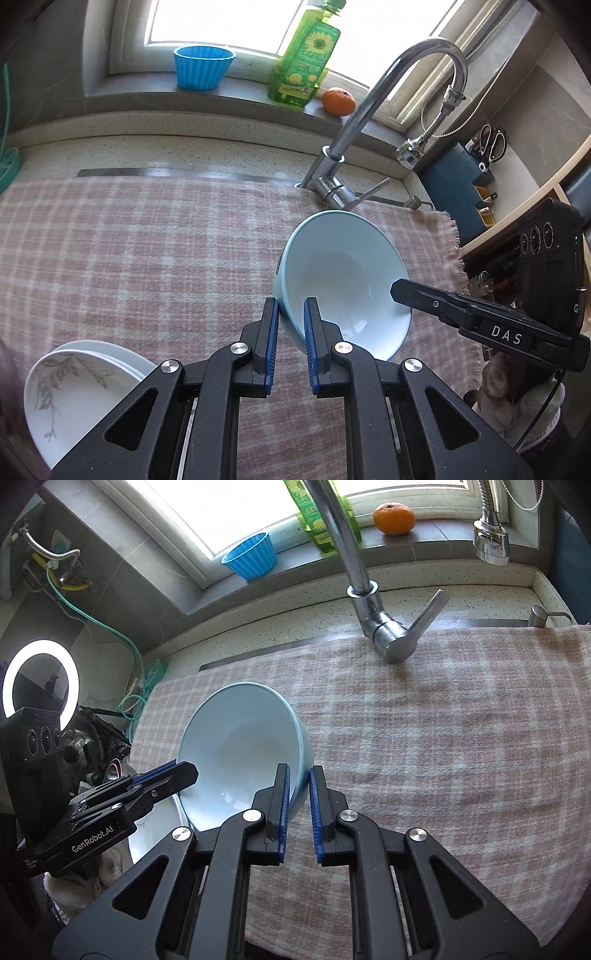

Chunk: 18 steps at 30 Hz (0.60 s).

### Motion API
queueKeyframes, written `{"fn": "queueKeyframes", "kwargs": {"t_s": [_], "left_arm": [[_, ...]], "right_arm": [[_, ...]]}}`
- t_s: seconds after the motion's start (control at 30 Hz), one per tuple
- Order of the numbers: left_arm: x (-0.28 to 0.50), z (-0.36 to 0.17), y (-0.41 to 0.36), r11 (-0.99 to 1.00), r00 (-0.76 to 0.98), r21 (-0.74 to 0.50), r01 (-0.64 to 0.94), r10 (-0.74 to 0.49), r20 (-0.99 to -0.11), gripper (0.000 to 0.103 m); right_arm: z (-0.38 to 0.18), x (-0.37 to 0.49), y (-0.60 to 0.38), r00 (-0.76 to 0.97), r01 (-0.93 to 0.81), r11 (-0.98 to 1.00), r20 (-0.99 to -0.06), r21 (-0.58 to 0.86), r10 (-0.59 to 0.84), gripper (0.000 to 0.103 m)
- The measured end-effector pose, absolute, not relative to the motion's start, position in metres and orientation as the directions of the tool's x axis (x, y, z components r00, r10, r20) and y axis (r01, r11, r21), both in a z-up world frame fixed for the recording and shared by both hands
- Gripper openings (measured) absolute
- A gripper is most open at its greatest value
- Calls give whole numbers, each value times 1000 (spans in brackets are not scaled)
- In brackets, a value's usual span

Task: Organize plates and bowls
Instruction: 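Lift the pale blue bowl and carry it toward the plate stack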

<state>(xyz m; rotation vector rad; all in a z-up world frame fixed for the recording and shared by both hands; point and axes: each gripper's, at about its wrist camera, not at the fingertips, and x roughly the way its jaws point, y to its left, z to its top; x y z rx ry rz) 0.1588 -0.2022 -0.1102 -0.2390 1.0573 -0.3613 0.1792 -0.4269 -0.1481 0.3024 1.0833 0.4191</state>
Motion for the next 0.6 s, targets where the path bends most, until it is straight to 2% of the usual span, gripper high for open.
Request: {"fn": "queueKeyframes", "kwargs": {"t_s": [0.6], "left_arm": [[114, -91, -68, 924, 504, -370, 94, -364, -783, 12]], "right_arm": [[-119, 145, -279, 391, -294, 853, -760, 431, 519, 11]]}}
